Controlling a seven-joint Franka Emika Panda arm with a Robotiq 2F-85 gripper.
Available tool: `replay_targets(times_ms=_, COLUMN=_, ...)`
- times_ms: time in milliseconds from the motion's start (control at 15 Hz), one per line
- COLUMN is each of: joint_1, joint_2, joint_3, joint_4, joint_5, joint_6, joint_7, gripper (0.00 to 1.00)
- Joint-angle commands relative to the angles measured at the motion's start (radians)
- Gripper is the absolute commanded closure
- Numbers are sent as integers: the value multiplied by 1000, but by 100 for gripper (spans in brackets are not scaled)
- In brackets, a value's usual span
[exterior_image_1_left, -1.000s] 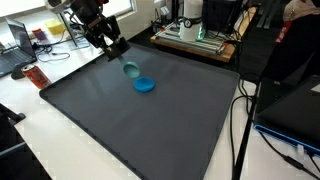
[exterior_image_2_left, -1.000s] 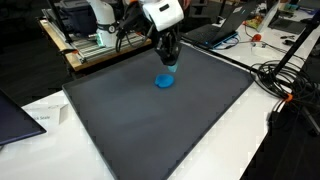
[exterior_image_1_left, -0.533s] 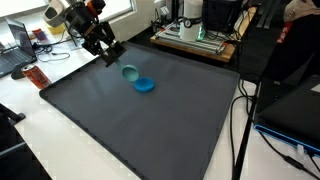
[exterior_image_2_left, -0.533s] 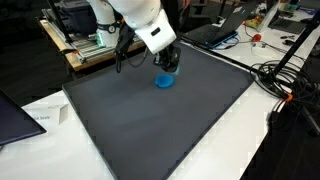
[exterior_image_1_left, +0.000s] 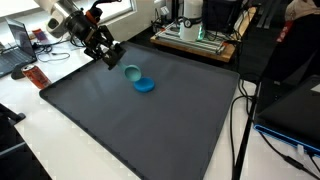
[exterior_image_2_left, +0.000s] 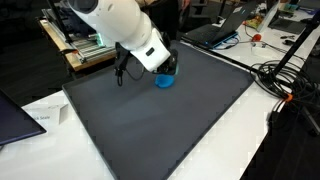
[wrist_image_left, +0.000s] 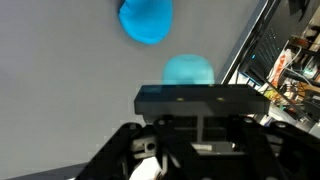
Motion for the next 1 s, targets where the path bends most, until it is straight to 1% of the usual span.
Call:
replay_targets(times_ms=0, joint_1=-34, joint_2=75, joint_3=6, joint_4=83, joint_5=58, joint_6=-124, joint_7=-36, gripper=77)
replay_targets(times_ms=267, joint_1=-61, joint_2=120, joint_3=4, joint_4=116, joint_5=121, joint_6=-195, joint_7=-59, gripper=77)
replay_targets(times_ms=467, joint_1=-67, joint_2=139, joint_3=-2, joint_4=124, joint_5=159, joint_6=-222, joint_7=-75, gripper=77)
replay_targets(times_ms=600, joint_1=-59, joint_2=141, joint_3=-7, joint_4=116, joint_5=174, joint_6=-211, joint_7=-73, gripper=77)
replay_targets(times_ms=733, joint_1=-51, joint_2=134, joint_3=-12, joint_4=94, joint_5=208, joint_6=-171, joint_7=-65, gripper=77)
replay_targets(times_ms=933, joint_1=-42, joint_2=129, joint_3=-19, joint_4=83, joint_5=232, joint_6=-139, joint_7=-65, gripper=77)
